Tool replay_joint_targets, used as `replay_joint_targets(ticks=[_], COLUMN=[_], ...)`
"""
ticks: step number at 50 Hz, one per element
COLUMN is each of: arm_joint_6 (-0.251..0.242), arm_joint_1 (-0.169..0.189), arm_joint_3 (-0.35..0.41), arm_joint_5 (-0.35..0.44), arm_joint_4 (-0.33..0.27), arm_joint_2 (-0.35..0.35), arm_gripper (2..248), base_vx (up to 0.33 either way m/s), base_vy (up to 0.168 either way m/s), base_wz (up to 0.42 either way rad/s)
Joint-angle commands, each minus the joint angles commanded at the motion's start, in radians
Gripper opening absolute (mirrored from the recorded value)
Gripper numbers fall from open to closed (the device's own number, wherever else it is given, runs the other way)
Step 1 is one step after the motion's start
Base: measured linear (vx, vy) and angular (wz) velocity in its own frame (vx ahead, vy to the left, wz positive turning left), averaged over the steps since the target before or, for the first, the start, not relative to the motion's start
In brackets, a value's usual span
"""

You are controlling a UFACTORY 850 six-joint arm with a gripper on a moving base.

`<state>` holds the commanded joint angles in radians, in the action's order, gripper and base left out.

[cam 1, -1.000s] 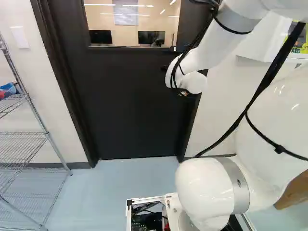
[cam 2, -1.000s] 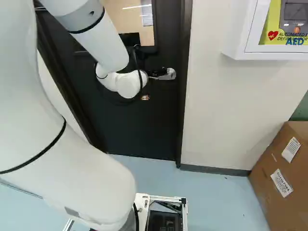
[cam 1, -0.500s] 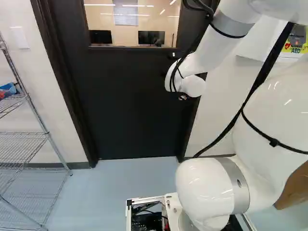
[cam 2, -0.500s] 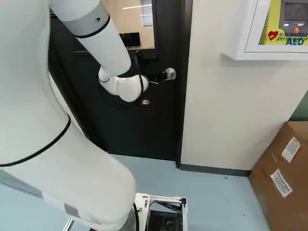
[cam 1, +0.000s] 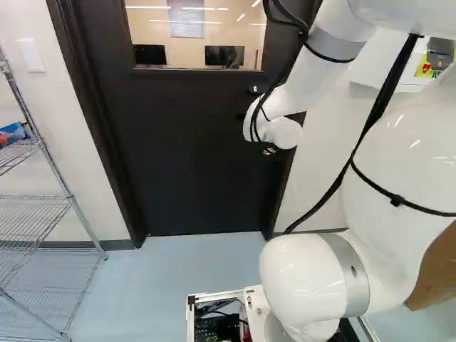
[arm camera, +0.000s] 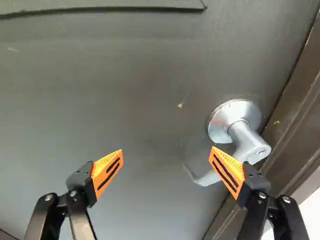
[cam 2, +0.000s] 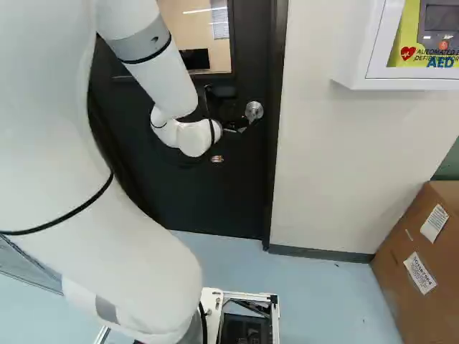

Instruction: Open the door and move inside

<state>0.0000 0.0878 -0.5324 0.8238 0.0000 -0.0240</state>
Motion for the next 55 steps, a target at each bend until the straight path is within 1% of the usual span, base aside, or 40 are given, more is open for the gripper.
replay_joint_targets(ticks=[24,34,42,55], arm_joint_6=[0.000,0.000,0.000,0.000], arm_joint_1=[0.000,0.000,-0.001,-0.004], arm_joint_3=[0.005,0.005,-0.011,-0.069], arm_joint_5=[0.000,0.000,0.000,0.000], arm_joint_4=[0.000,0.009,0.054,0.169], arm_joint_2=[0.051,0.058,0.075,0.130], arm_gripper=[247,247,247,247], base_vx=[0.000,0.000,0.000,0.000], base_vy=[0.000,0.000,0.000,0.000], base_wz=[0.000,0.000,0.000,0.000])
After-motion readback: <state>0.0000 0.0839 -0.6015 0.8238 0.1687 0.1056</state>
